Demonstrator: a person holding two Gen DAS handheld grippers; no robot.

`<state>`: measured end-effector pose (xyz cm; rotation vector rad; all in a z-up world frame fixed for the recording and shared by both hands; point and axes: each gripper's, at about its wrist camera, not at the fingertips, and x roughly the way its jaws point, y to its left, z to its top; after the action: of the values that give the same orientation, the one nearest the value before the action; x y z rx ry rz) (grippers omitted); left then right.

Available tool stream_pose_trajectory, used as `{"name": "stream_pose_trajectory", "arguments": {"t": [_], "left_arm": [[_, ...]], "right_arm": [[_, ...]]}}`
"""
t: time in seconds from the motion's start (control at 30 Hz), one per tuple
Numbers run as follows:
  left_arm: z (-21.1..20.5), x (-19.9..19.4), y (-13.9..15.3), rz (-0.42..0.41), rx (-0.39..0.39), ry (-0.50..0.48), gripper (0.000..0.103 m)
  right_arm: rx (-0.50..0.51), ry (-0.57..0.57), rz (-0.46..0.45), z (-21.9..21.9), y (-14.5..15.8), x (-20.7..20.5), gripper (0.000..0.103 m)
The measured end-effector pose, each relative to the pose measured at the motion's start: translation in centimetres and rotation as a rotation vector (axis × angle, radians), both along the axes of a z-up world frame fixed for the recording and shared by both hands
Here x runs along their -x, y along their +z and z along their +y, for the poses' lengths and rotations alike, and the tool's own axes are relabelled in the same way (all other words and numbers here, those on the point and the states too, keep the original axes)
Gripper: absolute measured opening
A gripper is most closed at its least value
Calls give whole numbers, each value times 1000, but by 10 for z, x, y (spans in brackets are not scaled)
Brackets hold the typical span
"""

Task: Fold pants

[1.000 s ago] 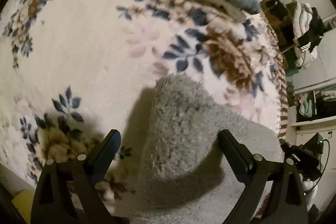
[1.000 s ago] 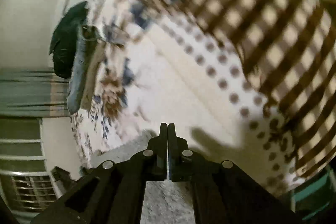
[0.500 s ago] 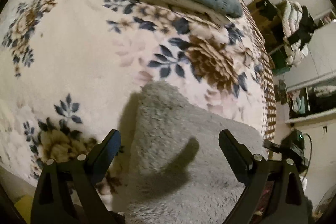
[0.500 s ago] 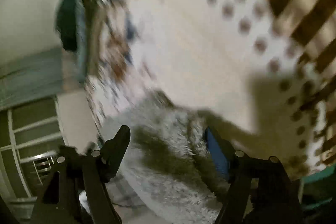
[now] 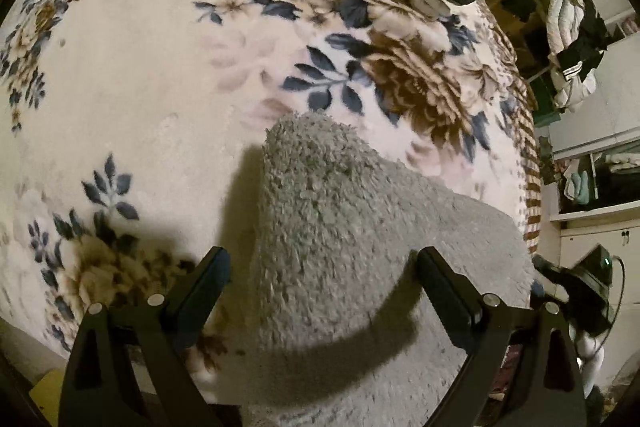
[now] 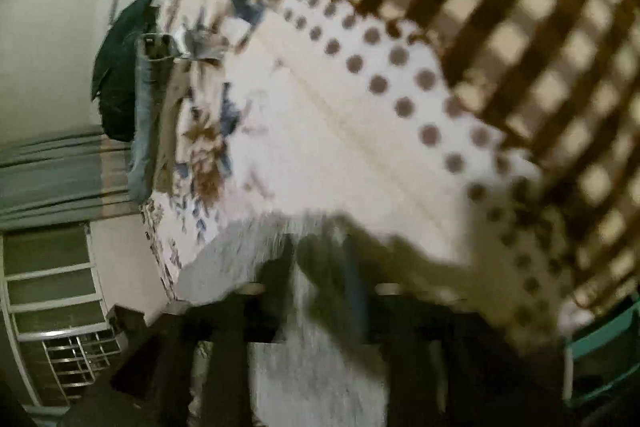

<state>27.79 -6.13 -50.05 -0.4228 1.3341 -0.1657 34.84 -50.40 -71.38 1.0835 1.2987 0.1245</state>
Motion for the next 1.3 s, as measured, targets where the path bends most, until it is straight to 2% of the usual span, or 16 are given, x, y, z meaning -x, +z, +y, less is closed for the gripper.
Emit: {"name": "stream_pose_trajectory", "arguments": {"t": [0.03,0.13,0.27,0.3,0.33,0.37,0.47,0.57,0.63,0.67,0.73,0.8,0.9,1.03,1.17,1.3], "left_arm": [[0,1,1,0,3,0,95],[0,8,-1,3,18,4,95],[-1,14,-10,18,24,9,95],[-1,15,-11,19,23,9,95],[-1,15,-13,19,22,7,95],[-1,16,-13,17,18,6,95],[-1,15,-13,7,5,-7,95],[-3,13,-15,6,13,-17,95],[-5,14,-13,6,20,-19,95],[-5,17,-9,5,42,-22,95],[-2,28,1,-14,97,-24,95],[-1,40,7,-32,126,-29,95],[2,58,0,-35,167,-35,95],[1,73,-42,17,181,-51,95],[7,74,-71,47,299,-27,95],[12,71,-71,29,378,-1,95]], "right_arm": [[16,1,-8,-3,10,13,56],[16,-4,48,-9,14,54,56],[-118,-18,168,6,-28,101,56],[-154,-33,164,11,-36,108,47],[-176,-54,151,17,-40,112,12],[-191,-75,130,21,-40,118,8],[-73,-71,56,22,-17,130,7],[-31,-42,101,16,-23,139,7],[-54,13,99,19,-27,137,12],[-73,30,83,20,-25,136,18],[-33,88,29,26,-12,131,69],[-72,113,-39,32,-8,128,88],[-118,172,-53,51,-26,117,91],[-116,241,-70,79,-50,97,91],[-139,285,-97,97,-67,87,94],[-185,269,-110,99,-72,80,92]]}}
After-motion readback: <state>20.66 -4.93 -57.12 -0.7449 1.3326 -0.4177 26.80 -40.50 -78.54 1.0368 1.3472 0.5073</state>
